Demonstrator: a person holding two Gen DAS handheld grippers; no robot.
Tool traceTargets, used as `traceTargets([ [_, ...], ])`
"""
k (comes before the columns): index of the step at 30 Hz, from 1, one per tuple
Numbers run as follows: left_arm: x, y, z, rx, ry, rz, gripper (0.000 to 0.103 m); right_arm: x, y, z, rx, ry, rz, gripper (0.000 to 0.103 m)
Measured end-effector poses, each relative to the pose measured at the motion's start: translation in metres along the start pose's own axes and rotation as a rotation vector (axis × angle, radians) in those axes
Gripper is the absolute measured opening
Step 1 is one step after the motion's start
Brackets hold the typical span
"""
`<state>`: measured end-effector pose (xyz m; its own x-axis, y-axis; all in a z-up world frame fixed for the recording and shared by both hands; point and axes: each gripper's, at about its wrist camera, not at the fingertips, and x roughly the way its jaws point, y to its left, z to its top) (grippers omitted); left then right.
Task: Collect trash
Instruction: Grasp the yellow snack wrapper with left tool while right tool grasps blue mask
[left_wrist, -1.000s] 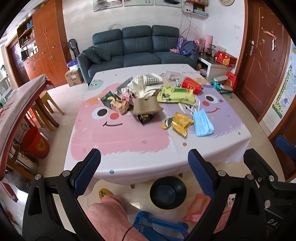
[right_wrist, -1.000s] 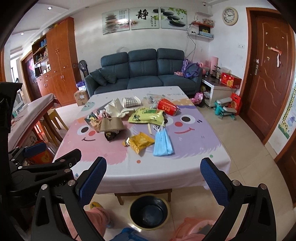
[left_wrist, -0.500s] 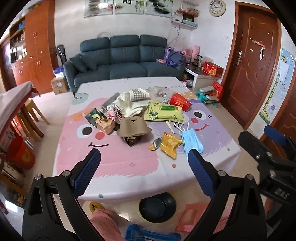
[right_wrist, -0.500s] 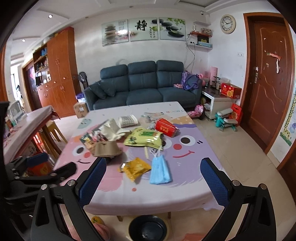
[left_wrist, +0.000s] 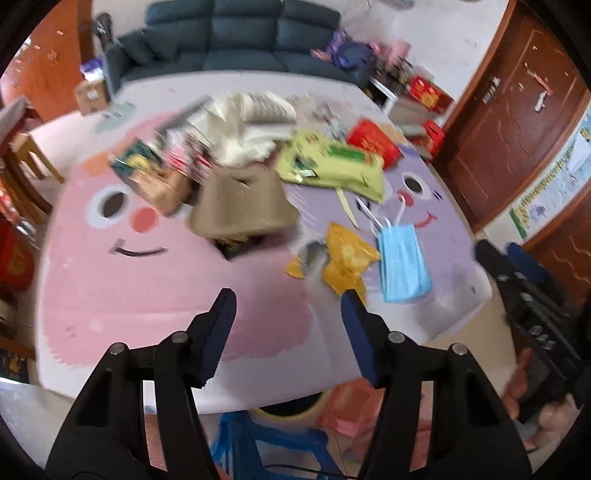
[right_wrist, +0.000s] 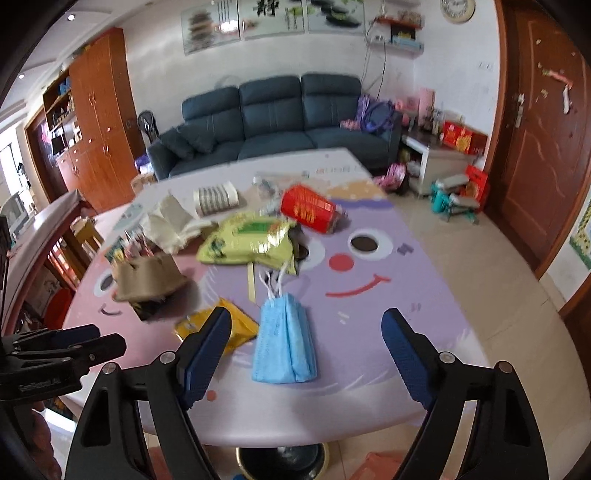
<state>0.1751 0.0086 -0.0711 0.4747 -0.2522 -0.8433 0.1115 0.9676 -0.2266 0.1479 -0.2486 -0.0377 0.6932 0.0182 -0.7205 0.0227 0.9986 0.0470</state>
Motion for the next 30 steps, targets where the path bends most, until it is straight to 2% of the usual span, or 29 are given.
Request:
traceTargets([
  [5, 0.031, -0.015, 0.006, 0.029, 0.035, -0.025, 0.056, 0.050, 0.000, -0.004, -0.010, 0.099, 0.031, 0.084],
  [7, 0.046, -0.023, 0.010, 0.025, 0.072, -0.057, 0.056, 0.067, 0.004, -0.005, -0.015, 0.129, 0.043, 0.074],
  [9, 0.055, -0.028, 0.014, 0.015, 0.095, -0.062, 0.056, 0.081, 0.007, -0.006, -0.041, 0.153, 0.030, 0.069],
  [14, 0.081, -0.039, 0.022, 0.033, 0.148, -0.036, 0.056, 0.110, 0.014, -0.017, -0.063, 0.255, 0.041, 0.053],
  [15, 0.084, -0.039, 0.024, 0.034, 0.154, -0.030, 0.056, 0.113, 0.014, -0.020, -0.064, 0.269, 0.041, 0.048],
  [17, 0.092, -0.040, 0.027, 0.025, 0.167, -0.025, 0.056, 0.117, 0.013, -0.023, -0.055, 0.276, 0.055, 0.045],
  [19, 0.099, -0.039, 0.030, 0.015, 0.177, -0.018, 0.056, 0.117, 0.011, -0.025, -0.044, 0.283, 0.075, 0.032],
  [21, 0.105, -0.039, 0.031, 0.011, 0.183, -0.012, 0.056, 0.117, 0.007, -0.026, -0.024, 0.287, 0.090, 0.025],
  [22, 0.107, -0.039, 0.032, 0.010, 0.185, -0.011, 0.056, 0.116, 0.006, -0.026, -0.020, 0.291, 0.092, 0.014],
  [30, 0.120, -0.046, 0.038, -0.006, 0.187, -0.040, 0.056, 0.112, -0.004, -0.028, 0.028, 0.311, 0.135, 0.012],
])
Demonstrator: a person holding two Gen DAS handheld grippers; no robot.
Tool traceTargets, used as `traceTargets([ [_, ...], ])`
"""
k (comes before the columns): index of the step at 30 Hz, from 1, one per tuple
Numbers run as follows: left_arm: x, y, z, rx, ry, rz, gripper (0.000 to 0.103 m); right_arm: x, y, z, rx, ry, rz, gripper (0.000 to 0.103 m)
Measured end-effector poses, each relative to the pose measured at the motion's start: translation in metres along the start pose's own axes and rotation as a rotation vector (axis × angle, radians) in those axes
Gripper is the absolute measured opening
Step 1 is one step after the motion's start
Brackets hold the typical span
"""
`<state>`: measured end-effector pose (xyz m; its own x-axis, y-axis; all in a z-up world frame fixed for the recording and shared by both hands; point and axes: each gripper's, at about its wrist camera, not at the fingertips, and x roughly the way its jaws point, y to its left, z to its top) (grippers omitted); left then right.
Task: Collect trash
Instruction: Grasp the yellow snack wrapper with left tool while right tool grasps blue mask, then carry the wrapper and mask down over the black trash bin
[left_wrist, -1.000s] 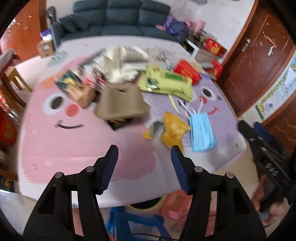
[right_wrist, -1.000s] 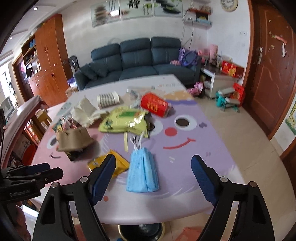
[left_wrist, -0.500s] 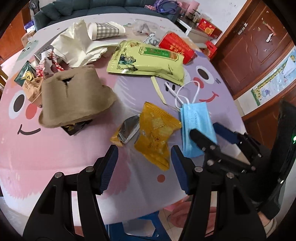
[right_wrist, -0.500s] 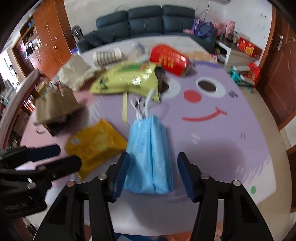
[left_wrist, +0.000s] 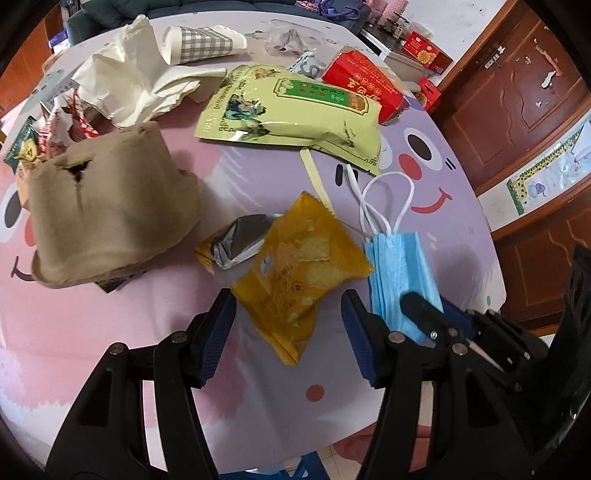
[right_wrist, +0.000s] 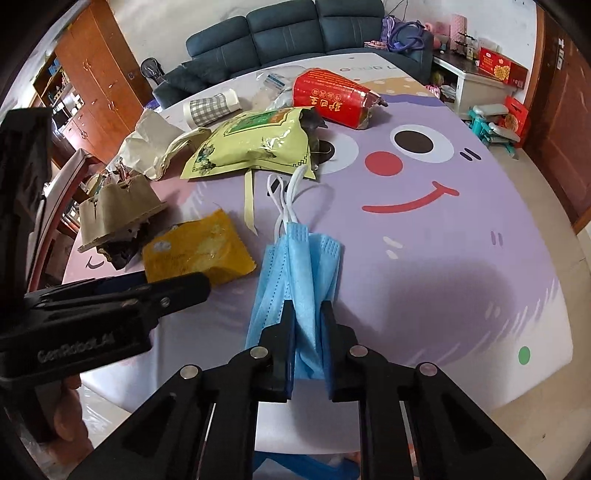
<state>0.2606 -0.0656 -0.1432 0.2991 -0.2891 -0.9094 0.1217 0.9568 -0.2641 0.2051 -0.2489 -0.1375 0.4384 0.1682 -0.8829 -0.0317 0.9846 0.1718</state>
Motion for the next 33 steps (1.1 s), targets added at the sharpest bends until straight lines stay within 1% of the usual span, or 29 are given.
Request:
traceTargets([
  [2, 0.002, -0.001, 0.002, -0.011, -0.018, 0.006, 0.056, -0.002, -0.001, -0.002, 0.004, -0.002, 0.006, 0.011],
  [4, 0.002, -0.002, 0.002, -0.010, -0.038, 0.028, 0.040, -0.003, -0.004, -0.004, 0.016, -0.002, 0.015, 0.011],
  [5, 0.002, -0.002, 0.002, -0.007, -0.040, 0.024, 0.024, -0.004, -0.006, -0.003, 0.019, -0.003, 0.016, 0.011],
  [7, 0.003, -0.002, 0.002, -0.006, -0.054, 0.016, 0.022, -0.006, -0.007, -0.005, 0.019, -0.008, 0.015, 0.010],
  [8, 0.003, -0.002, 0.002, -0.004, -0.061, 0.017, 0.019, -0.008, -0.008, -0.005, 0.018, -0.012, 0.015, 0.010],
  [9, 0.001, -0.002, 0.001, -0.002, -0.078, 0.016, 0.011, -0.009, -0.008, -0.006, 0.017, -0.015, 0.016, 0.010],
  [10, -0.001, -0.003, 0.000, 0.005, -0.091, 0.016, 0.009, -0.011, -0.008, -0.007, 0.017, -0.019, 0.017, 0.010],
  [15, -0.012, -0.004, -0.009, 0.044, -0.115, 0.040, 0.007, -0.027, -0.008, -0.010, 0.011, -0.051, 0.042, 0.009],
  [19, -0.029, -0.004, -0.023, 0.087, -0.127, 0.035, 0.006, -0.041, -0.008, -0.016, 0.011, -0.073, 0.066, 0.009],
  [22, -0.047, -0.005, -0.038, 0.129, -0.139, 0.021, 0.006, -0.057, -0.006, -0.027, 0.005, -0.090, 0.085, 0.009],
  [27, -0.075, -0.004, -0.078, 0.201, -0.148, -0.029, 0.006, -0.085, 0.002, -0.061, -0.018, -0.108, 0.093, 0.009],
  [33, -0.095, -0.005, -0.137, 0.306, -0.117, -0.064, 0.006, -0.109, 0.016, -0.116, -0.038, -0.060, 0.084, 0.009],
])
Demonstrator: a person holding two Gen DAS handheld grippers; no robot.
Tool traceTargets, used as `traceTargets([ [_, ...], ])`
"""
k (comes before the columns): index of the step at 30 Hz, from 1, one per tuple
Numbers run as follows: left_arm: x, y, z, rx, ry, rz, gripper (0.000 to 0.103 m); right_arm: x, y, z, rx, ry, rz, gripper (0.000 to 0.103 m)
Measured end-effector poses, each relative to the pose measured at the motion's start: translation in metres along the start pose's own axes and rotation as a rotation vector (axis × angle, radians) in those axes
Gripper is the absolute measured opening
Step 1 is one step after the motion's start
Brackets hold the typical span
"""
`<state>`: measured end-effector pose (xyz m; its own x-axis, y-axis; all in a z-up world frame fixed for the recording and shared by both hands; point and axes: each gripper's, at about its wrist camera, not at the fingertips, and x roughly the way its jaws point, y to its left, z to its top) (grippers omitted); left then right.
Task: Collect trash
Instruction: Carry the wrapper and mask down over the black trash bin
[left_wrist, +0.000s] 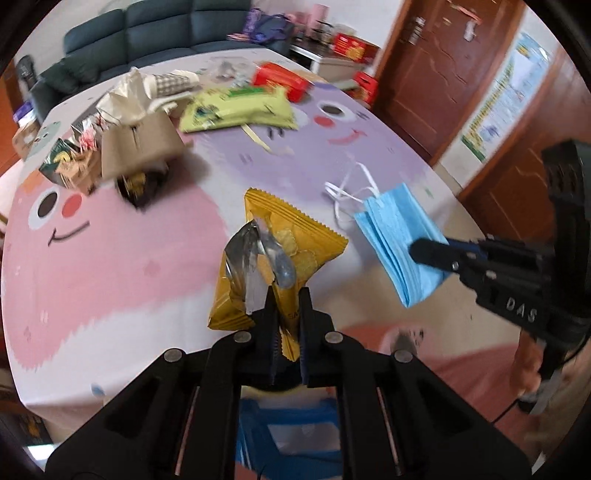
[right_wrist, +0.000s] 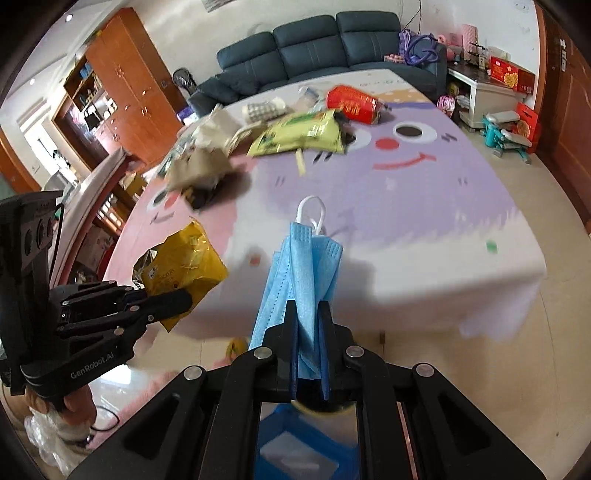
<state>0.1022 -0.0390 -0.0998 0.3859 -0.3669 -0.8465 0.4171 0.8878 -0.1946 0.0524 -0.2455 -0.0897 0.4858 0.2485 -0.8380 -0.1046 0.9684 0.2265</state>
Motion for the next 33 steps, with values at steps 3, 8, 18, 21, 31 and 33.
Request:
traceTargets([
  [3, -0.009, -0.011, -0.030, 0.058, 0.035, -0.032, 0.006, -0.007, 0.005, -0.027, 0.022, 0.035, 0.014, 0.009],
  [8, -0.009, -0.025, -0.072, 0.147, 0.096, -0.071, 0.006, 0.002, 0.002, -0.074, 0.088, 0.138, 0.018, 0.009],
  [18, 0.053, -0.032, -0.128, 0.265, 0.244, -0.074, 0.006, 0.092, -0.039, -0.138, 0.340, 0.360, 0.018, 0.009],
  [21, 0.082, -0.027, -0.141, 0.270, 0.258, -0.068, 0.006, 0.118, -0.051, -0.150, 0.405, 0.387, 0.017, 0.009],
  [31, 0.173, -0.012, -0.155, 0.288, 0.260, 0.001, 0.007, 0.202, -0.094, -0.166, 0.578, 0.410, -0.014, 0.009],
  [33, 0.185, -0.013, -0.157, 0.319, 0.244, 0.014, 0.007, 0.217, -0.102, -0.163, 0.593, 0.416, -0.021, 0.009],
])
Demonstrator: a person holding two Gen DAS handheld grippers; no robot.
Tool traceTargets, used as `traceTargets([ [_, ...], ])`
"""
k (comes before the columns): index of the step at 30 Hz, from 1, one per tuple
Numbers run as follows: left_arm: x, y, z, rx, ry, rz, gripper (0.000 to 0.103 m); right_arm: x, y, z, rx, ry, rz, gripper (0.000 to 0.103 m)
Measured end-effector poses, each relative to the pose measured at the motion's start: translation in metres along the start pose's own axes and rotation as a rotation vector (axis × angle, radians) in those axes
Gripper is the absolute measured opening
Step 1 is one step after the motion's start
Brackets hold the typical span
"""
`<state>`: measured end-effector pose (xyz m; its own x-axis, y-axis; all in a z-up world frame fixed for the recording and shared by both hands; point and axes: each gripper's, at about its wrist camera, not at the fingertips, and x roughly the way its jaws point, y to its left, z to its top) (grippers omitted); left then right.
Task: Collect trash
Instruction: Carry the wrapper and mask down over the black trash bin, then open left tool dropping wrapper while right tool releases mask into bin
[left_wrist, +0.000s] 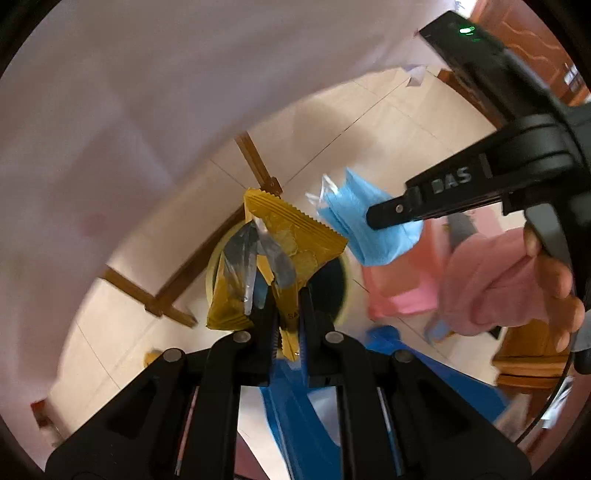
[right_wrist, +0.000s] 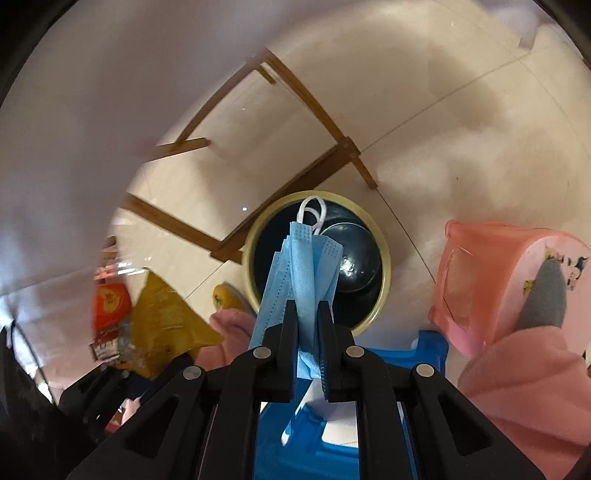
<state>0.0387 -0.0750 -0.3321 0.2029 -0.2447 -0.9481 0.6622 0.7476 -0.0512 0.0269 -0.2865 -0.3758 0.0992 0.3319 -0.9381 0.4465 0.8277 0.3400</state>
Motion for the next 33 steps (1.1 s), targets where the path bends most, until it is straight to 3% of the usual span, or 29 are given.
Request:
traceTargets([
  [6, 0.037, -0.008, 0.004, 0.096, 0.007, 0.058, 0.007, 0.041, -0.007, 0.026, 0.027, 0.029, -0.003, 0.009],
  [12, 0.060, 0.003, 0.010, 0.104, 0.043, 0.069, 0.007, 0.073, -0.002, 0.030, 0.038, 0.076, 0.025, 0.010],
  [14, 0.068, 0.007, 0.015, 0.096, 0.052, 0.077, 0.007, 0.080, 0.000, 0.030, 0.047, 0.089, 0.028, 0.016],
  [16, 0.074, 0.013, 0.018, 0.090, 0.059, 0.090, 0.007, 0.089, 0.000, 0.032, 0.061, 0.087, 0.033, 0.037],
  [19, 0.080, 0.015, 0.020, 0.093, 0.075, 0.107, 0.007, 0.095, -0.002, 0.037, 0.077, 0.058, 0.037, 0.054],
  [21, 0.081, 0.016, 0.017, 0.098, 0.064, 0.122, 0.009, 0.095, -0.002, 0.038, 0.089, 0.055, 0.043, 0.056],
  [23, 0.085, 0.015, 0.017, 0.100, 0.060, 0.119, 0.017, 0.098, -0.005, 0.038, 0.105, 0.058, 0.046, 0.057],
  [25, 0.085, 0.013, 0.016, 0.103, 0.062, 0.107, 0.031, 0.101, -0.012, 0.039, 0.131, 0.053, 0.059, 0.059],
  [27, 0.083, 0.012, 0.016, 0.110, 0.075, 0.095, 0.075, 0.104, -0.017, 0.040, 0.149, 0.050, 0.061, 0.060],
  [33, 0.084, 0.000, 0.012, 0.139, 0.073, 0.079, 0.078, 0.108, -0.022, 0.041, 0.140, 0.042, 0.039, 0.060],
])
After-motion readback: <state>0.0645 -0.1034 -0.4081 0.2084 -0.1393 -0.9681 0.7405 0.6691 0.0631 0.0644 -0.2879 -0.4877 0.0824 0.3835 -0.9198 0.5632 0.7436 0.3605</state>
